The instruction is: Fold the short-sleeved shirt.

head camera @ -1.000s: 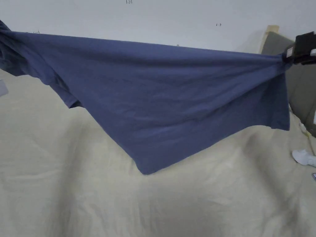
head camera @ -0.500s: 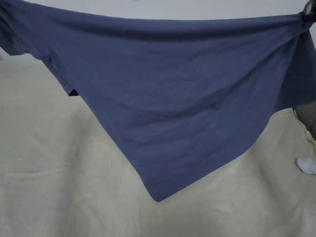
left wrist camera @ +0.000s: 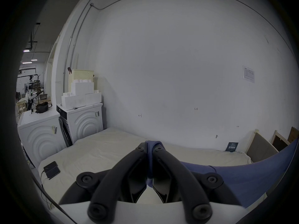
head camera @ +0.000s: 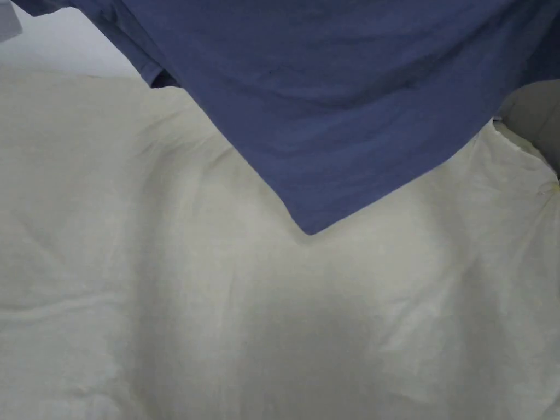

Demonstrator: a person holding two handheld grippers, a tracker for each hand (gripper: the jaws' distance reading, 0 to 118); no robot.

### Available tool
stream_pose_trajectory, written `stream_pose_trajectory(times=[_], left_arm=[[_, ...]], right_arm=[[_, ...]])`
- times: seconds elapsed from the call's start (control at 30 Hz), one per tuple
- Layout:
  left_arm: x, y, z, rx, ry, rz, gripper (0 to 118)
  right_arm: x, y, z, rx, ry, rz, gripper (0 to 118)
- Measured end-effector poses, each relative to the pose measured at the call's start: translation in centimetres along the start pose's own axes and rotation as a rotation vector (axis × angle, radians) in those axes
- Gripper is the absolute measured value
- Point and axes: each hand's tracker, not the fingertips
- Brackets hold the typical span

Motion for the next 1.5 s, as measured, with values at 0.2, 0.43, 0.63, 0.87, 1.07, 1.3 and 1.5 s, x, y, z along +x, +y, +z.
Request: stream_pose_trajectory(times=[0.2,0.43,0.63,0.87,1.07,1.3,1.5], left_arm=[[1.8,-4.9,-4.4,-0.039,-0.008,-0.023,1],[2.2,-15.5,-7.7,-0.256,-0.048,-0.090,1],[1.3,-24.6,-5.8,-0.417,-0.085,-0.098,1],[-1.3,-33.0,-0.5,-0.572,-0.071,-0.109,1],[-5.3,-38.1,5.4,-0.640,-0.046,-0.117,1],[-9.9,-40.5,12.0,-0.664,-0.054,-0.123,1],[-14.6,-42.1,17.1,-0.662,-0.078,-0.107,1]], right_arm=[[-1.0,-3.4,-4.9,-0.037,0.022,-0.075,3],[-2.4,-14.2,-8.7,-0.243,0.071,-0.083,3],[-2.5,-26.1,-8.8,-0.438,0.106,-0.112,3],[-2.9,-37.7,-5.0,-0.619,0.117,-0.100,3],[-2.1,-44.2,0.8,-0.696,0.139,-0.091,3],[-0.9,-47.6,8.0,-0.703,0.162,-0.154,3],[2.1,-49.2,13.1,-0.698,0.192,-0.258,3]])
